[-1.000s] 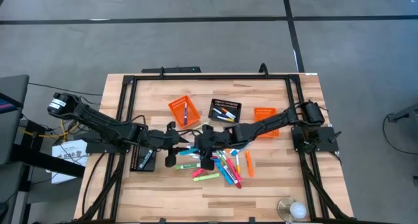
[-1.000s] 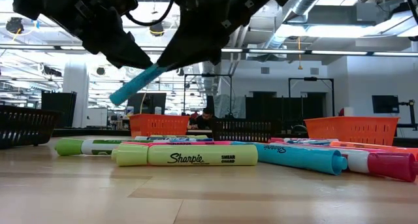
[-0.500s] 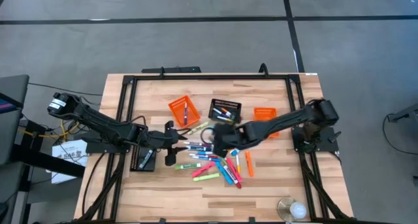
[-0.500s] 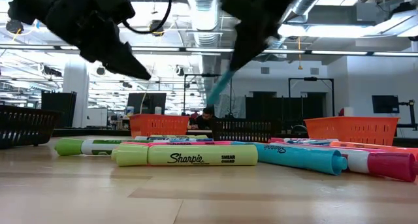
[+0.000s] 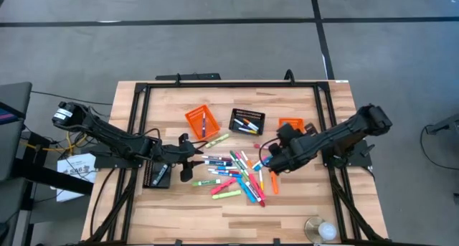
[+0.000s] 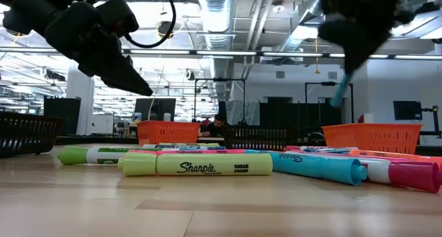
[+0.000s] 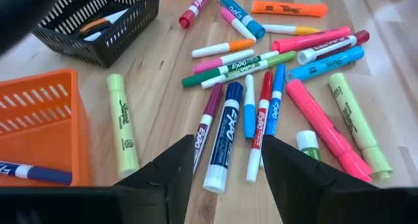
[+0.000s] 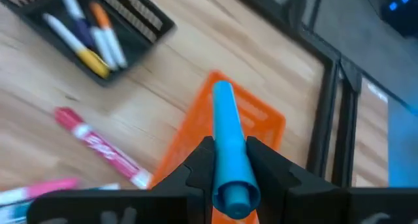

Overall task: Pick & Place Markers
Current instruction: Put the blue highlighter into the right orange bin, then put the light green highlighter into the right orange bin

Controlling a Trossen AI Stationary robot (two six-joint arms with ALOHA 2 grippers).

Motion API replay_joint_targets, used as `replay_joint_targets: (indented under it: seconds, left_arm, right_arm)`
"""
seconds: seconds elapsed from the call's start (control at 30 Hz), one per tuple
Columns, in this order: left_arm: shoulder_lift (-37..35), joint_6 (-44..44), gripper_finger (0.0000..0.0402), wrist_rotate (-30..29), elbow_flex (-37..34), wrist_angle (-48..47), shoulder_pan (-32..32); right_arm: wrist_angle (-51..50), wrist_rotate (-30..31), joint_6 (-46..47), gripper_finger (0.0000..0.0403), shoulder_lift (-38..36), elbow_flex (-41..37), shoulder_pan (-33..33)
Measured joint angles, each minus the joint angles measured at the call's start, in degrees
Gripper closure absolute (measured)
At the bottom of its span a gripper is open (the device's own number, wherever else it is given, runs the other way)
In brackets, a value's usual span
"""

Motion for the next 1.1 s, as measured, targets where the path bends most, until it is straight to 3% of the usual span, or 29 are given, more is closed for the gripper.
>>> replay_joint_targets:
  seconds: [0.3,0.43,0.8,1.1]
  left_arm:
    - [0.00,0.00,0.0231,-0.04,0.00,0.58,0.00]
    - [0.00,0.00,0.0231,-0.42,0.00,0.81,0.00]
    - [0.00,0.00,0.0234,-0.43,0.02,1.94,1.22]
    - [0.02,-0.04,0.0234,-0.44,0.07,7.56,4.15]
  right_arm:
    - [10.23,-7.74,0.48,0.0330,-0.50,-13.15,-3.96]
    - [11.97,-6.85,0.14,0.0306,-0.50,-14.82,-5.67]
    - [12.65,-5.72,-4.89,0.0205,-0.50,-13.63,-6.12]
    - [22.04,-0.37,-19.72,0.0192,-0.50,-6.18,-6.10]
